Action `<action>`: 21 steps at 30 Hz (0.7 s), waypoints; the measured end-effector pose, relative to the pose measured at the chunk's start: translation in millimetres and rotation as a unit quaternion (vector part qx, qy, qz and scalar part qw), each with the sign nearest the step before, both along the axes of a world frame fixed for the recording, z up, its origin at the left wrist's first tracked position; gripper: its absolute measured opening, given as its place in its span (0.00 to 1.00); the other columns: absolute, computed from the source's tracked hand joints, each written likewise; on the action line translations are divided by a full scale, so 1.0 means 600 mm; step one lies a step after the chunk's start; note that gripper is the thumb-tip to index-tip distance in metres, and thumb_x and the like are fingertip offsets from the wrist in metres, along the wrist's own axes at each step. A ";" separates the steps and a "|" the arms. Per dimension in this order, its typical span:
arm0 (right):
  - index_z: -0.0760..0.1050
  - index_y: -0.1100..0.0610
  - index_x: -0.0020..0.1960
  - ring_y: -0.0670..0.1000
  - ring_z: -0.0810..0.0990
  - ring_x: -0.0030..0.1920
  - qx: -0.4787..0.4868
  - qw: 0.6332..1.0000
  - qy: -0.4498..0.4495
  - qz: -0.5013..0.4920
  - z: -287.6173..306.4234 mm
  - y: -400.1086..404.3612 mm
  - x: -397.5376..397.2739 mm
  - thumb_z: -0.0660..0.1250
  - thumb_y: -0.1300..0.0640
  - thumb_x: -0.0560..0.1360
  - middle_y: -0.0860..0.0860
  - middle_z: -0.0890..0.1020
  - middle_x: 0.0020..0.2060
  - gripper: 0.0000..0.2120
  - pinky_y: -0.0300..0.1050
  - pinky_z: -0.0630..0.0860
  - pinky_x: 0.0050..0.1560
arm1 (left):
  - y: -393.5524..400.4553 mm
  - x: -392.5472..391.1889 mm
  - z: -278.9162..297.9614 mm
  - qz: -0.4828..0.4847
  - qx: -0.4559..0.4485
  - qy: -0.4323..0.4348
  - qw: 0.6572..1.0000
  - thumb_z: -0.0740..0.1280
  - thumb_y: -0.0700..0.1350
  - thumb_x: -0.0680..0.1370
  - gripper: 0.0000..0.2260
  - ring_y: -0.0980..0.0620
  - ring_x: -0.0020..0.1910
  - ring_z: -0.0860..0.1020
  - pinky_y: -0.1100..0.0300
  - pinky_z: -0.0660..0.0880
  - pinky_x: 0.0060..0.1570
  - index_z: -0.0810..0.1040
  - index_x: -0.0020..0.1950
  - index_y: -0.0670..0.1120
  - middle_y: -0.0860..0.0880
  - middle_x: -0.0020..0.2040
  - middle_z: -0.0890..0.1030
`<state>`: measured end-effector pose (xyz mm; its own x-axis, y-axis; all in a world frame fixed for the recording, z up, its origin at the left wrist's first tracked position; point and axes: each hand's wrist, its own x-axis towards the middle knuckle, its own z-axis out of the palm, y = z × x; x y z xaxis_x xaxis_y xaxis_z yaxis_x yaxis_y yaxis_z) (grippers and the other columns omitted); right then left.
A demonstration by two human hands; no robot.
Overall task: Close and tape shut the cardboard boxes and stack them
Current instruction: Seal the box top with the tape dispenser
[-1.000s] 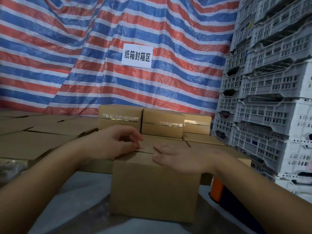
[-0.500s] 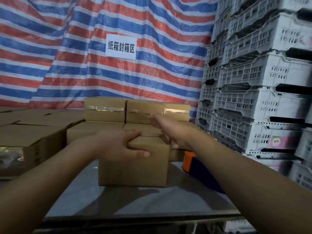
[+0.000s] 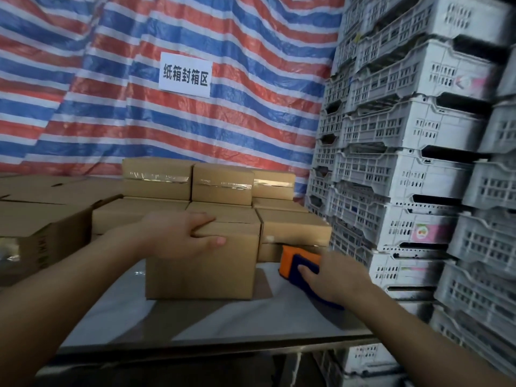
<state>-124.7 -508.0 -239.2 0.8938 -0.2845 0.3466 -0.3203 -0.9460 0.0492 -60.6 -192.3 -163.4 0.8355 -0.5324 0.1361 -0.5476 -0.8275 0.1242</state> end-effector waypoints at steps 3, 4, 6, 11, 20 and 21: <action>0.68 0.50 0.35 0.47 0.72 0.30 -0.014 0.998 -0.050 -0.018 -0.022 0.006 0.001 0.51 0.30 0.76 0.46 0.73 0.32 0.26 0.42 0.64 0.28 | 0.001 -0.002 0.000 0.003 -0.004 -0.004 1.000 0.47 0.78 0.63 0.45 0.52 0.73 0.64 0.52 0.63 0.68 0.54 0.78 0.62 0.57 0.78 0.60; 0.67 0.50 0.35 0.46 0.70 0.29 -0.020 0.997 -0.067 -0.025 -0.026 0.007 0.001 0.51 0.29 0.76 0.45 0.72 0.31 0.26 0.41 0.61 0.26 | 0.001 -0.002 0.000 0.002 0.000 -0.004 1.000 0.47 0.78 0.63 0.45 0.52 0.73 0.64 0.51 0.63 0.69 0.54 0.78 0.62 0.57 0.78 0.60; 0.68 0.50 0.34 0.44 0.68 0.27 -0.023 0.995 -0.091 -0.038 -0.029 0.007 0.001 0.51 0.26 0.74 0.44 0.72 0.29 0.29 0.41 0.58 0.25 | 0.002 -0.002 -0.002 -0.001 0.001 0.002 1.000 0.47 0.79 0.63 0.45 0.51 0.74 0.63 0.50 0.63 0.70 0.53 0.78 0.62 0.57 0.78 0.59; 0.68 0.50 0.33 0.43 0.66 0.25 -0.052 0.993 -0.102 -0.038 -0.027 0.010 -0.007 0.54 0.23 0.71 0.44 0.70 0.27 0.31 0.41 0.57 0.23 | 0.003 -0.003 -0.003 -0.001 0.002 -0.007 1.000 0.46 0.80 0.64 0.45 0.50 0.74 0.63 0.50 0.62 0.69 0.52 0.78 0.63 0.58 0.79 0.56; 0.83 0.60 0.38 0.48 0.82 0.25 0.451 0.861 -0.183 0.150 0.201 0.059 -0.012 0.73 0.28 0.56 0.55 0.84 0.29 0.34 0.35 0.71 0.23 | 0.004 0.004 -0.002 -0.004 -0.098 0.041 0.994 0.47 0.68 0.79 0.27 0.48 0.73 0.64 0.49 0.61 0.67 0.60 0.76 0.61 0.52 0.76 0.65; 0.84 0.59 0.43 0.50 0.84 0.28 0.503 0.831 -0.145 0.187 0.228 0.075 -0.005 0.74 0.28 0.54 0.56 0.86 0.33 0.36 0.37 0.74 0.25 | 0.006 0.004 0.000 -0.008 -0.134 0.062 0.989 0.48 0.64 0.81 0.23 0.48 0.70 0.68 0.50 0.64 0.63 0.64 0.73 0.60 0.51 0.73 0.70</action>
<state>-127.9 -462.9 -102.5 0.9052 -0.2823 0.3177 0.1450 -0.4975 -0.8553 -58.1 -188.5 -163.2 0.8465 -0.5043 0.1708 -0.5268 -0.7471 0.4053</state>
